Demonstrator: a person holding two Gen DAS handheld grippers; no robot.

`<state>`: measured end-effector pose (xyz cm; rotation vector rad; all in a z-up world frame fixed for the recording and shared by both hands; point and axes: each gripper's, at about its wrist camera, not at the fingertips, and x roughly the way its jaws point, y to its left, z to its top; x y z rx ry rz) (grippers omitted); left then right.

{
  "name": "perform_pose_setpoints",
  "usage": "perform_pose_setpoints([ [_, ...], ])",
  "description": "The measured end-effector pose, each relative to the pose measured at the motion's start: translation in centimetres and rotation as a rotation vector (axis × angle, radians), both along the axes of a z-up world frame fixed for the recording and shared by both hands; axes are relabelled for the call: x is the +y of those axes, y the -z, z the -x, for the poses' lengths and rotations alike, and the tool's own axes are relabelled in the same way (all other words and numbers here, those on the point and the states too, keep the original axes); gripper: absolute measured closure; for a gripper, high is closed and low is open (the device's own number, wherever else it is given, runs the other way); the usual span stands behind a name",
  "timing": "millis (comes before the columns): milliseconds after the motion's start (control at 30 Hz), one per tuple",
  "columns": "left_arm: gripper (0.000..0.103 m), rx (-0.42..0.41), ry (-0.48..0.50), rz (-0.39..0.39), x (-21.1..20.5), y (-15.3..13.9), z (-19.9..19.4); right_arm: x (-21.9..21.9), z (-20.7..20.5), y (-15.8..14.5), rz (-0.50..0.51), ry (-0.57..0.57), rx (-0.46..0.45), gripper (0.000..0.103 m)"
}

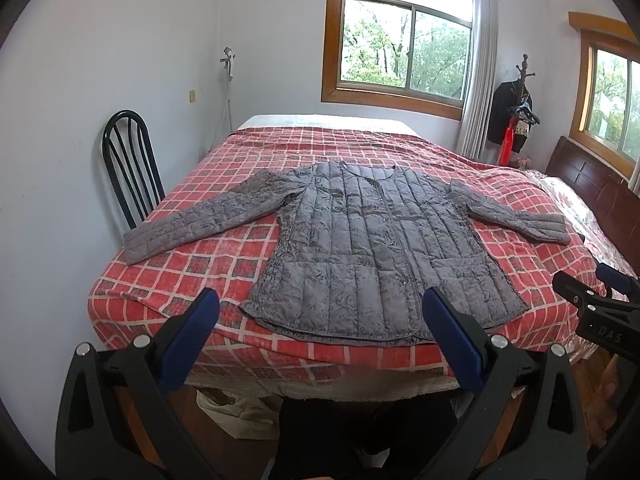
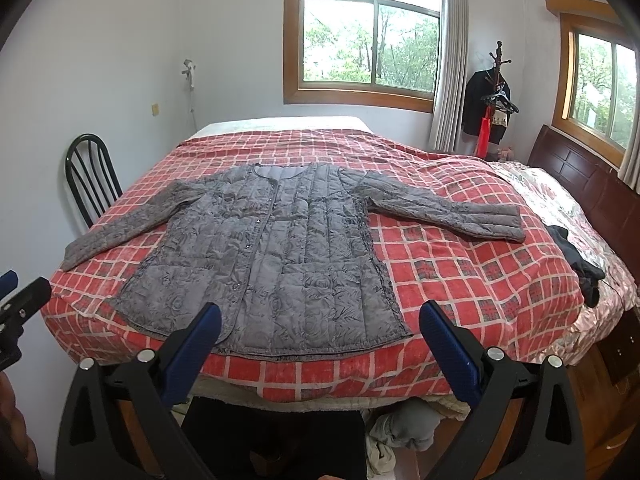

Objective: Fold large clothes

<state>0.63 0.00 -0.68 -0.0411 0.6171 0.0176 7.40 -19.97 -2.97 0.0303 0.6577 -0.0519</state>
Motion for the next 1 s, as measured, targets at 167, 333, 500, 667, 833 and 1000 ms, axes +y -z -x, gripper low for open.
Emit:
perform_pose_setpoints([
  [167,0.003,0.002,-0.002,0.001,-0.04,0.04,0.04,-0.04,-0.02,0.05,-0.001,-0.001,0.000,0.004],
  [333,0.003,0.003,-0.003,0.000,-0.15,0.12,0.03,-0.01,-0.02,0.10,-0.001,-0.002,0.000,0.004],
  [500,0.003,0.007,-0.002,0.003,-0.13,0.35,-0.05,-0.10,-0.03,-0.09,-0.001,-0.002,0.001,0.004],
  [667,0.003,0.007,-0.003,0.003,-0.14,0.37,-0.05,-0.05,-0.06,-0.01,0.000,-0.001,0.000,0.004],
  [833,0.003,0.007,-0.002,0.003,-0.17,0.40,-0.02,-0.04,-0.01,-0.14,0.000,-0.001,0.000,0.004],
  [1000,0.003,0.008,0.000,0.004,-0.23,0.51,-0.05,-0.05,-0.04,-0.08,0.002,-0.001,-0.001,0.004],
])
